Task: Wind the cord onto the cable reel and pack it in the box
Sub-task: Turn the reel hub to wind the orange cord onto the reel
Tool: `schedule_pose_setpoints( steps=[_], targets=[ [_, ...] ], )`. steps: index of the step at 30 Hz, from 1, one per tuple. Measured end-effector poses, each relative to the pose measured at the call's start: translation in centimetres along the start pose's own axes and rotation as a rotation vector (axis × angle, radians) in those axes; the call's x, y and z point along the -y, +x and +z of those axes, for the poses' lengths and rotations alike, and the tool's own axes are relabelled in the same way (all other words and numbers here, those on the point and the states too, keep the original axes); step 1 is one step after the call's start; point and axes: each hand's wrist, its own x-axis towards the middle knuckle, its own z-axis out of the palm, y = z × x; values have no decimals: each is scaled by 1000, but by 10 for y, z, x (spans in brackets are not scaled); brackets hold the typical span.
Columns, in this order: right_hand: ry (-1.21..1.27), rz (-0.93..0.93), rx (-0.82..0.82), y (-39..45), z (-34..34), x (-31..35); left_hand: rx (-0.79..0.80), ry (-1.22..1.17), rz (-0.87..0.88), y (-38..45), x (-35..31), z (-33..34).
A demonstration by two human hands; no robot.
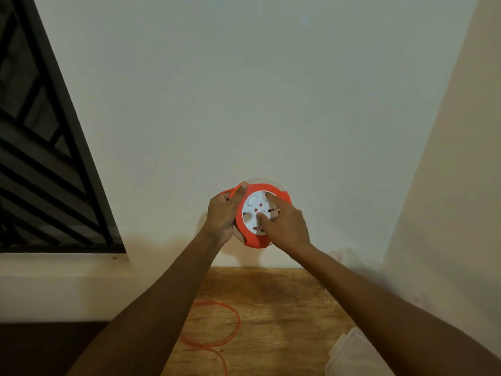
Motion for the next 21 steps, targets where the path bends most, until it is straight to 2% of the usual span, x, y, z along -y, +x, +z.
schedule_pose_setpoints(
  steps=[3,5,7,10,12,14,21],
  targets=[
    [312,180,45,-4,2,0,-21,-48,-28,-1,6,2],
    [221,136,111,-7,1,-2,-2,-57,-44,1,5,0],
    [-128,-86,114,-7,-8,-2,44,-60,-62,4,0,-4],
    [-607,-596,10,-3,-30,-3,106,-33,-66,5,-9,-7],
    [-796,-868,104,2,-40,-4,145,-2,-52,6,-12,-7],
    [-891,-966,220,8,-47,0,186,8,-44,7,-14,-6],
    [-1166,-1186,457,12,-56,16,296,127,-113,4,-14,-4]
  ],
)
